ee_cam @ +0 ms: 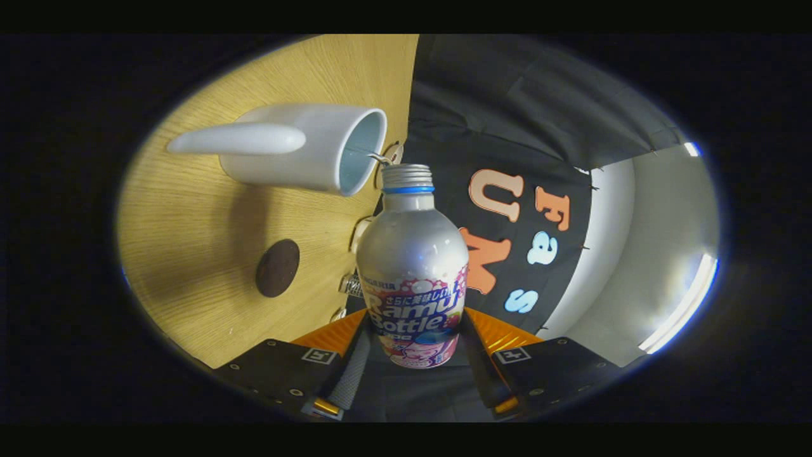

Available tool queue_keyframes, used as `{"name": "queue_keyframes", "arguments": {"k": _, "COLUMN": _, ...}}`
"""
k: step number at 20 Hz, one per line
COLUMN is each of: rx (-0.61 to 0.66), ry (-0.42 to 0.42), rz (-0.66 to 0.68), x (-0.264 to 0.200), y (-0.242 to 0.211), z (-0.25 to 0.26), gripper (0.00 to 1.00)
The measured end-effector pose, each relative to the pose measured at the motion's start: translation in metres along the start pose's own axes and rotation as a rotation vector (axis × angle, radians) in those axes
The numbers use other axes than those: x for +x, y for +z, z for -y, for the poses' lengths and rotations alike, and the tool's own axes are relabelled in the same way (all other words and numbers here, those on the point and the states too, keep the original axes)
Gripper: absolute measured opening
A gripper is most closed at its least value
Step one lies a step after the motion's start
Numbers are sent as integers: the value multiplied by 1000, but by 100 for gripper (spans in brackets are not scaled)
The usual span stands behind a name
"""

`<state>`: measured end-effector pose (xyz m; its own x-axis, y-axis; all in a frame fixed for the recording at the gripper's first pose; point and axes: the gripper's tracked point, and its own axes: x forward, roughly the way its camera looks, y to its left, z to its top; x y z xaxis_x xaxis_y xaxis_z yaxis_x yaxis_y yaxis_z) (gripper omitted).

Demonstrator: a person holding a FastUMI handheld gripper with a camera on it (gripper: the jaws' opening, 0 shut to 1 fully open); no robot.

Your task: Take the bottle from table, then pour the juice into the cup, finally place the bottle on the coaster

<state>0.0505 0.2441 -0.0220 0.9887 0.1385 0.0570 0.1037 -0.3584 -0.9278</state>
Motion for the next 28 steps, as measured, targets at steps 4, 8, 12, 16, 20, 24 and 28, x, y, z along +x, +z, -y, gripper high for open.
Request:
{"name": "queue_keyframes", "arguments": {"k": 4, "rx": -5, "ry": 1, "rz": -6, "x": 1, "y": -2, "z": -1, "gripper": 74}}
{"name": "queue_keyframes", "arguments": {"k": 8, "rx": -8, "ry": 5, "rz": -5, "x": 2, "y": -2, "z": -2, "gripper": 74}}
{"name": "queue_keyframes", "arguments": {"k": 12, "rx": -20, "ry": 4, "rz": 4, "x": 0, "y": 1, "z": -1, "gripper": 74}}
{"name": "queue_keyframes", "arguments": {"k": 16, "rx": -23, "ry": 8, "rz": 11, "x": 0, "y": 1, "z": -1, "gripper": 74}}
{"name": "queue_keyframes", "arguments": {"k": 20, "rx": -32, "ry": 9, "rz": 15, "x": -2, "y": 3, "z": -1, "gripper": 74}}
{"name": "queue_keyframes", "arguments": {"k": 24, "rx": -56, "ry": 13, "rz": 11, "x": 0, "y": 1, "z": -1, "gripper": 74}}
{"name": "queue_keyframes", "arguments": {"k": 28, "rx": -69, "ry": 16, "rz": 13, "x": 0, "y": 1, "z": -1, "gripper": 74}}
